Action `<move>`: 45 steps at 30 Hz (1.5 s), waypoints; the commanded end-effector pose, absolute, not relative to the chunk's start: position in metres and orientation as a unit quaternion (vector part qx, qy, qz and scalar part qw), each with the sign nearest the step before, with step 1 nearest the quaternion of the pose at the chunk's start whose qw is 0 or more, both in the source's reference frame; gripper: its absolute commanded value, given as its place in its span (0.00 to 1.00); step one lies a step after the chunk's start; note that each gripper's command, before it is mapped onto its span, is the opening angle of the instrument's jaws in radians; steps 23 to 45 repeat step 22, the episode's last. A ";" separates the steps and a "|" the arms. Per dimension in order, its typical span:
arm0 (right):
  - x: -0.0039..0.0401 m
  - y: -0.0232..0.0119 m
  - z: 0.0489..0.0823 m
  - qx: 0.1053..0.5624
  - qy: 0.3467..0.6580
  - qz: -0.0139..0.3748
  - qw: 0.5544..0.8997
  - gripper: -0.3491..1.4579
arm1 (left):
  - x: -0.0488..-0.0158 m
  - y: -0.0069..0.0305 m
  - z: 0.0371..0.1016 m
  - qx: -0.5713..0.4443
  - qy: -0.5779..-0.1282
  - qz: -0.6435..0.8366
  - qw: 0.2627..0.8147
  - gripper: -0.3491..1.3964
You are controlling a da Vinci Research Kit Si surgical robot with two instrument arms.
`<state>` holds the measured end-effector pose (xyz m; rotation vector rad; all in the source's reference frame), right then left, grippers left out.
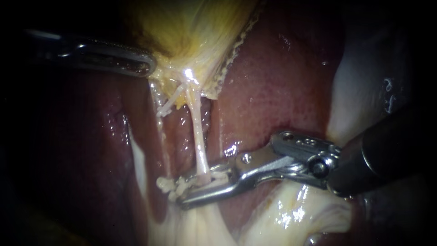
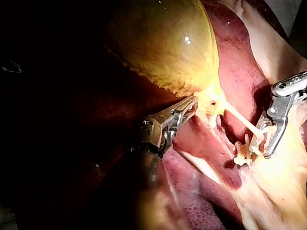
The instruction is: Clipping first clip right tube
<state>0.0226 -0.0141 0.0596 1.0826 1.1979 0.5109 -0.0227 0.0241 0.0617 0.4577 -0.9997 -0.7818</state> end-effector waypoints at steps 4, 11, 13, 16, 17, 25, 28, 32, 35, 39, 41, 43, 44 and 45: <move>0.0225 -0.0140 0.0595 0.477 0.530 0.228 0.662 0.00 | -0.0227 0.0241 0.0617 0.212 -0.462 -0.362 0.781 0.00; 0.0224 -0.0133 0.0590 0.475 0.528 0.233 0.664 0.00 | -0.0227 0.0240 0.0617 0.212 -0.462 -0.362 0.781 0.00; 0.0223 -0.0133 0.0590 0.475 0.528 0.233 0.664 0.00 | -0.0227 0.0240 0.0617 0.212 -0.462 -0.362 0.781 0.00; 0.0223 -0.0133 0.0591 0.474 0.528 0.234 0.664 0.00 | -0.0227 0.0240 0.0617 0.212 -0.462 -0.362 0.781 0.00; 0.0223 -0.0132 0.0591 0.474 0.528 0.234 0.664 0.00 | -0.0227 0.0240 0.0617 0.212 -0.462 -0.362 0.781 0.00; 0.0222 -0.0133 0.0591 0.475 0.526 0.236 0.665 0.00 | -0.0227 0.0241 0.0617 0.212 -0.462 -0.362 0.781 0.00; 0.0222 -0.0133 0.0591 0.475 0.526 0.236 0.665 0.00 | -0.0227 0.0241 0.0617 0.212 -0.462 -0.362 0.781 0.00; 0.0222 -0.0133 0.0591 0.475 0.526 0.236 0.665 0.00 | -0.0227 0.0241 0.0617 0.212 -0.462 -0.362 0.781 0.00; 0.0222 -0.0133 0.0591 0.475 0.526 0.236 0.665 0.00 | -0.0227 0.0241 0.0617 0.212 -0.462 -0.362 0.781 0.00; 0.0222 -0.0133 0.0591 0.475 0.526 0.236 0.665 0.00 | -0.0227 0.0241 0.0617 0.212 -0.462 -0.362 0.781 0.00; 0.0222 -0.0133 0.0591 0.475 0.526 0.236 0.665 0.00 | -0.0227 0.0241 0.0617 0.212 -0.462 -0.362 0.781 0.00; 0.0222 -0.0133 0.0591 0.475 0.526 0.236 0.665 0.00 | -0.0227 0.0241 0.0617 0.212 -0.462 -0.362 0.781 0.00; 0.0222 -0.0133 0.0591 0.475 0.526 0.236 0.665 0.00 | -0.0227 0.0241 0.0617 0.212 -0.462 -0.362 0.781 0.00; 0.0222 -0.0133 0.0591 0.475 0.526 0.236 0.665 0.00 | -0.0227 0.0241 0.0617 0.212 -0.462 -0.362 0.781 0.00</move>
